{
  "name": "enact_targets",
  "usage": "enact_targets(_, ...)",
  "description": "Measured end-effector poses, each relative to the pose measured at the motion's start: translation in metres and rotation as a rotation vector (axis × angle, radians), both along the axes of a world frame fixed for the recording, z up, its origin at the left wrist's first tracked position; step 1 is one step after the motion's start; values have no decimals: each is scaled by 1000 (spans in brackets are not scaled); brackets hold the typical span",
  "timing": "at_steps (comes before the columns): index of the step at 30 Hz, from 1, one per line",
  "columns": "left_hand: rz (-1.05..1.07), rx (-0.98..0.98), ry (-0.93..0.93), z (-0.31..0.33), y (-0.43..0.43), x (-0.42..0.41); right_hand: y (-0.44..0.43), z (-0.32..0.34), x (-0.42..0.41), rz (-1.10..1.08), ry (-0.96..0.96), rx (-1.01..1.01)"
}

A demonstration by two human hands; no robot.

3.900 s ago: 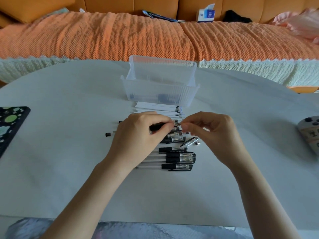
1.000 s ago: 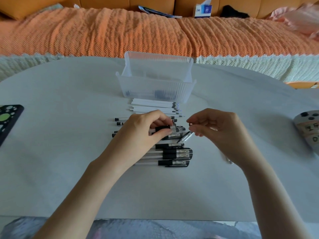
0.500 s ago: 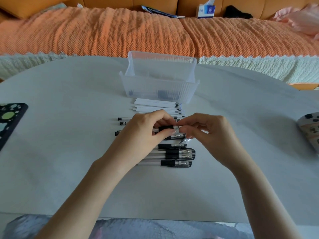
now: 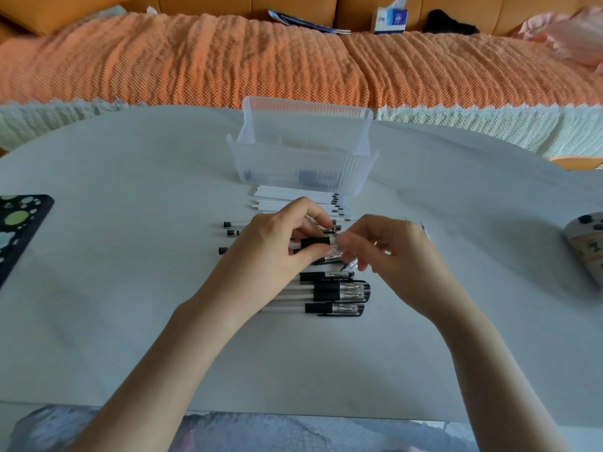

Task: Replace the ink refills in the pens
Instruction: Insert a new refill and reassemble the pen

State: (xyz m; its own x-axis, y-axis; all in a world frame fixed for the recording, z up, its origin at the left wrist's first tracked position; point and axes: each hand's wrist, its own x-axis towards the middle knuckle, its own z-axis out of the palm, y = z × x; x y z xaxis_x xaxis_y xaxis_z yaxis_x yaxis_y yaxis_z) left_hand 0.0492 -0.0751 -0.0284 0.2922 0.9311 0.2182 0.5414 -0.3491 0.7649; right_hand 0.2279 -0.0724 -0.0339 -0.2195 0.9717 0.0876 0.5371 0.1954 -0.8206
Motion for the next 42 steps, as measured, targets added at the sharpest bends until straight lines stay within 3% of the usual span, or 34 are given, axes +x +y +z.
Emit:
enact_targets(7,-6,-5,-6,0,0,0,0,4,1,10,53,4)
enact_targets(12,-6,-13,2,-1,-1,0,-1,4,-2,-37,-86,22)
enact_targets(17,2,0,2,0,0,-1,-1,6,1,30,42,0)
enact_targets(23,1,-8,20,-1,-1,0,-1,2,0,-25,-73,7)
enact_targets(28,13,10,20,-1,0,-2,-2,8,1,34,58,-3)
enact_targets(35,-2,0,5,-1,-1,0,-2,4,-4,-2,-31,28)
enact_targets(42,5,0,-10,-1,0,-2,-2,5,-4,23,18,21)
